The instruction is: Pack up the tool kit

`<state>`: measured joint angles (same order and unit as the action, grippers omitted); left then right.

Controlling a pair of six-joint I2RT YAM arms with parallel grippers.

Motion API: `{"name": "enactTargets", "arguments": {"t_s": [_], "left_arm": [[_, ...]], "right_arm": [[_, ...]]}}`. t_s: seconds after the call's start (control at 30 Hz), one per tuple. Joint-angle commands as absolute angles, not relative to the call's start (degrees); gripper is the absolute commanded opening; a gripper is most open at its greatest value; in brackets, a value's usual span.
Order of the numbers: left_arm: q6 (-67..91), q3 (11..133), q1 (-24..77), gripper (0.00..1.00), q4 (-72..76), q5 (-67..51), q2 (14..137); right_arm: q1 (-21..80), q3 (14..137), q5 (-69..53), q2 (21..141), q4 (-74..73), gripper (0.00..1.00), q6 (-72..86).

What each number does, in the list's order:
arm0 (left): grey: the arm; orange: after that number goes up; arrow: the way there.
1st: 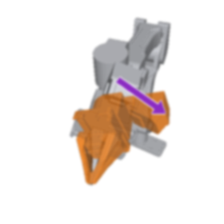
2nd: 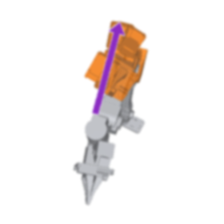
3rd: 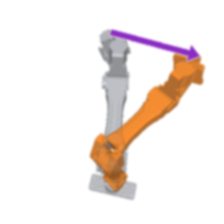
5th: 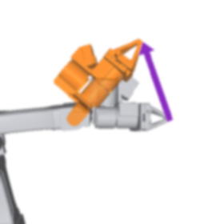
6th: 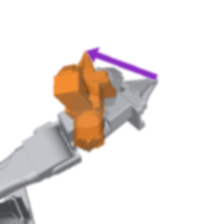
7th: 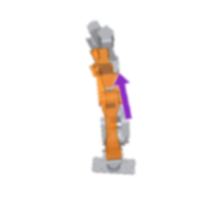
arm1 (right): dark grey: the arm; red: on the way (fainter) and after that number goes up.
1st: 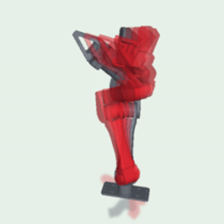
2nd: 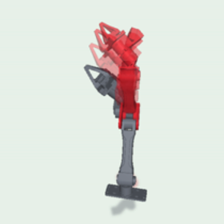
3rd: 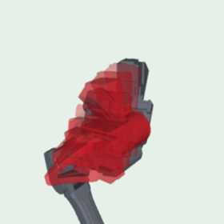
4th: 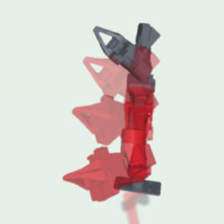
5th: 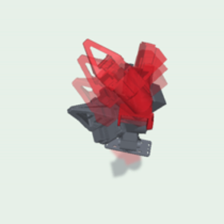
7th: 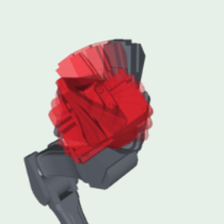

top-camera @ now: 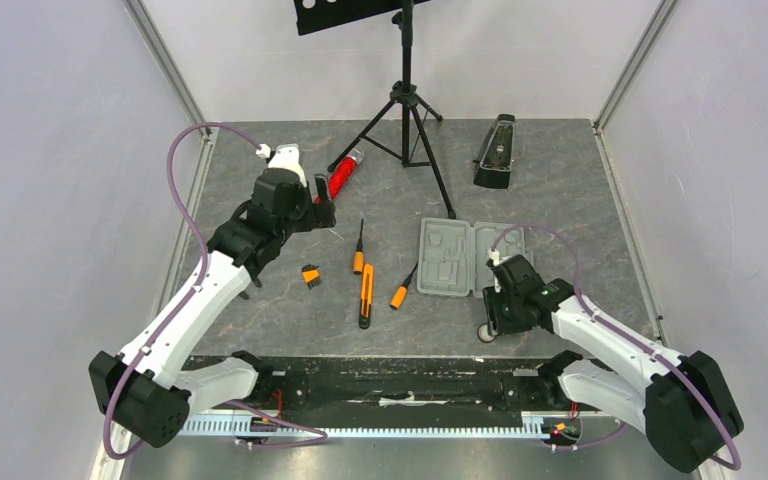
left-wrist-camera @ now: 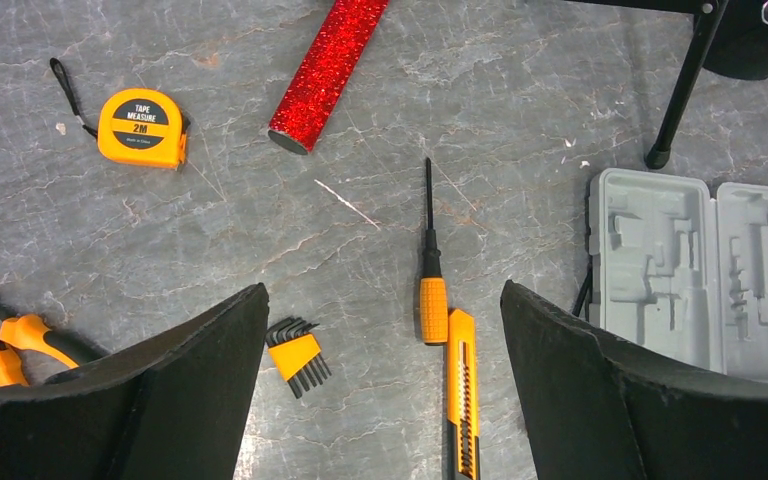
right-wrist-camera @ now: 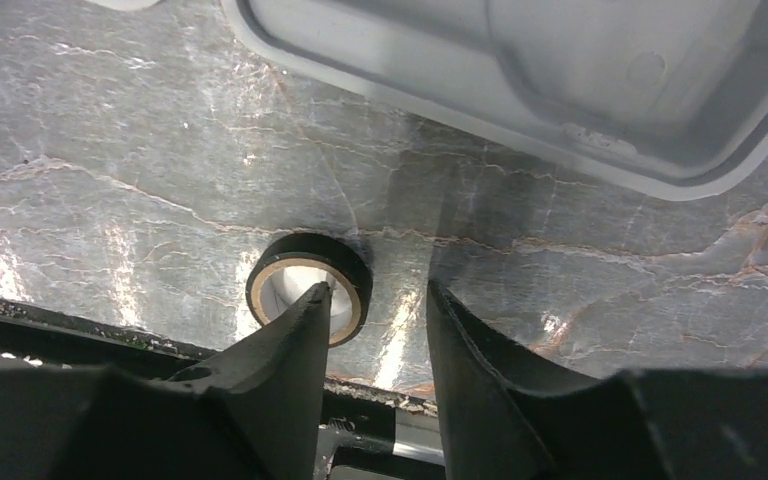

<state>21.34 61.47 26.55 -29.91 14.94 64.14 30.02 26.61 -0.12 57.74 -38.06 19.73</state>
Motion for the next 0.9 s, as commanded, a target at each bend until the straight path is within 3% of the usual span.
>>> {"name": "enactTargets", "arguments": {"t_s": [0.0,0.23,0.5,0.7,0.87], "left_arm": [[19.8,61.3,26.0,0.91,-27.8,14.9,64.7],[20.5,61.2,25.7,0.91,-27.0,11.8,65.3],[26.0,60.1,25.7,0.91,-21.5,-2.1,66.1],[34.7,57.2,25.8,0.91,-13.1,-16.0,66.6],[41.3,54.0,26.6,0.91,-1.8,-26.6,68.1]], "right_arm": [[30.2,25.3,0.3,58.1,-35.5,0.38,20.4],[30.2,27.0,0.1,56.5,-33.5,0.0,20.6],[30.2,28.7,-6.4,53.3,-15.7,0.0,21.9],[29.4,25.5,-10.2,52.5,12.0,0.0,26.2],[26.3,22.0,-20.3,55.8,38.4,0.0,33.2]]}}
